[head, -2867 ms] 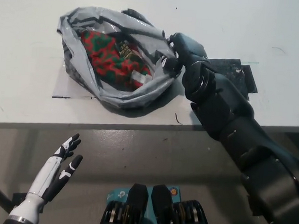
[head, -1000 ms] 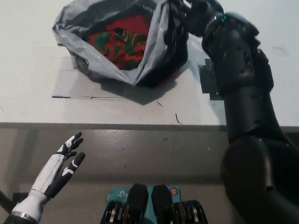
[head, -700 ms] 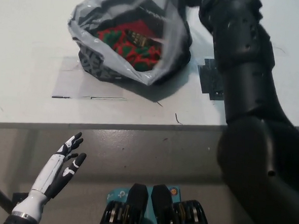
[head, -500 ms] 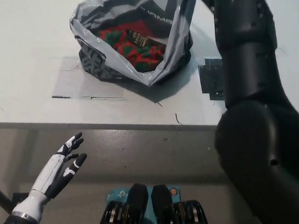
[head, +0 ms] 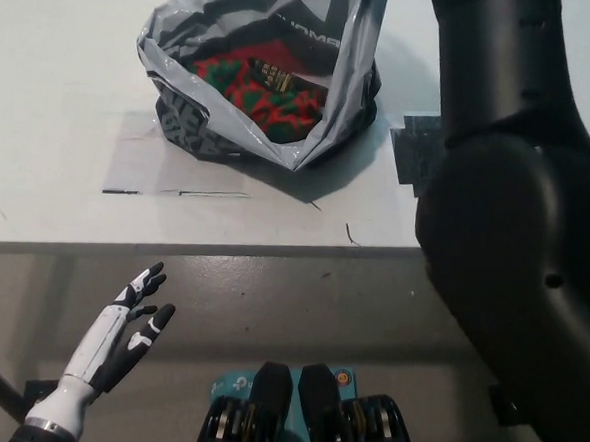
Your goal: The robot uses its right hand to pick up a bag of coffee beans and puts it in the black plastic bag, then the robot grabs the top of the bag and lifts it.
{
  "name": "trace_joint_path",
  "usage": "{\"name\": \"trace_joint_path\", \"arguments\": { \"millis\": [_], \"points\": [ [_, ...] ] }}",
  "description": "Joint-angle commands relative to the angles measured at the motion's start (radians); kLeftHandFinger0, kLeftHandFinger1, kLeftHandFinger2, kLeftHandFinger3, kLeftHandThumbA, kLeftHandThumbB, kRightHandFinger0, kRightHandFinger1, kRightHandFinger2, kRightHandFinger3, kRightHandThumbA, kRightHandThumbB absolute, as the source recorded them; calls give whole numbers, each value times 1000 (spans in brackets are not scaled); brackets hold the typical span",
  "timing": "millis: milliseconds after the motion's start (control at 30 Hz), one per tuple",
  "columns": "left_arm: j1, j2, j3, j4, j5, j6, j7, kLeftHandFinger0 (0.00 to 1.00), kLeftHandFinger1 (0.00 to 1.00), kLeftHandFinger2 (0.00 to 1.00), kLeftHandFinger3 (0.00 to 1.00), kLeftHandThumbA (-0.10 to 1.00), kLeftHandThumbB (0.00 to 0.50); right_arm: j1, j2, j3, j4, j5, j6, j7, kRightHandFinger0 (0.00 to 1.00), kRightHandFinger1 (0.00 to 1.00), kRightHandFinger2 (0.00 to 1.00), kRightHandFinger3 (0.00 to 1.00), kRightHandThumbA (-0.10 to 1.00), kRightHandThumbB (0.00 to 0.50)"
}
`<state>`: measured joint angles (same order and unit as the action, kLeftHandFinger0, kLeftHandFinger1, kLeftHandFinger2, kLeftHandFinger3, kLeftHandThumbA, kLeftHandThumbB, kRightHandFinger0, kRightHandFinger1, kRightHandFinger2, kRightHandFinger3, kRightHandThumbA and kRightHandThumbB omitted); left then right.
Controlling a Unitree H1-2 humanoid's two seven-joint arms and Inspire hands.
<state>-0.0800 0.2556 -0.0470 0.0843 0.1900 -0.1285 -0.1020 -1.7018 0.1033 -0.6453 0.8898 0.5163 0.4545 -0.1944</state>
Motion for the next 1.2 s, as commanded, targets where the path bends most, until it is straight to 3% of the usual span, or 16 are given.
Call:
{"name": "trace_joint_path", "arguments": {
  "millis": [0,33,67,100,167,233,400,500,533,733,867,1000,1167],
  "points": [
    [-3,16,-10,-28,-10,-24,-21,907,1000,1000,1000,883,193,-158,-46,432,-191,-386,-119,27,377,580,889,873,654,87],
    [-2,18,-10,-30,-9,-23,-22,901,1000,1000,1000,891,201,-122,-87,579,-222,-511,-113,62,828,1000,1000,1000,845,403],
    [-1,21,-10,-31,-5,-22,-22,895,1000,1000,1000,908,214,-87,-132,729,-251,-631,-97,106,1000,1000,1000,1000,898,386],
    [0,23,-11,-31,-2,-21,-22,885,1000,1000,1000,925,216,-46,-183,894,-285,-746,-71,161,1000,1000,1000,1000,900,413],
    [0,24,-12,-30,-2,-23,-23,885,1000,1000,1000,925,216,-35,-197,936,-295,-757,-56,172,1000,1000,1000,1000,900,413],
    [3,20,-15,-30,1,-26,-21,860,978,1000,1000,925,201,30,-209,1001,-289,-782,-44,172,1000,1000,1000,1000,876,457],
    [15,13,-19,-38,-4,-18,-24,855,968,1000,1000,904,187,121,-235,1086,-324,-806,-8,154,1000,1000,1000,1000,877,458],
    [20,12,-23,-38,-6,-13,-29,858,965,1000,1000,888,166,178,-265,1104,-417,-819,6,127,1000,1000,1000,1000,959,430],
    [18,14,-23,-39,-6,-11,-30,859,965,1000,1000,885,166,198,-281,1100,-469,-825,2,115,1000,1000,1000,1000,1000,436],
    [7,26,-18,-21,7,-32,-17,860,968,1000,1000,946,197,268,-407,1053,-821,-846,-4,123,1000,1000,1000,1000,1000,394],
    [9,27,-12,-12,1,-34,-14,871,981,1000,1000,947,211,336,-530,975,-1093,-879,15,208,1000,1000,1000,1000,1000,406],
    [-2,29,-4,-2,-5,-38,-10,874,980,1000,1000,932,216,415,-652,873,-1306,-856,15,250,1000,1000,1000,1000,1000,389],
    [-50,34,-1,17,12,-30,-1,907,1000,1000,1000,995,234,574,-772,686,-1557,-750,15,309,1000,1000,1000,1000,1000,373]
  ]
}}
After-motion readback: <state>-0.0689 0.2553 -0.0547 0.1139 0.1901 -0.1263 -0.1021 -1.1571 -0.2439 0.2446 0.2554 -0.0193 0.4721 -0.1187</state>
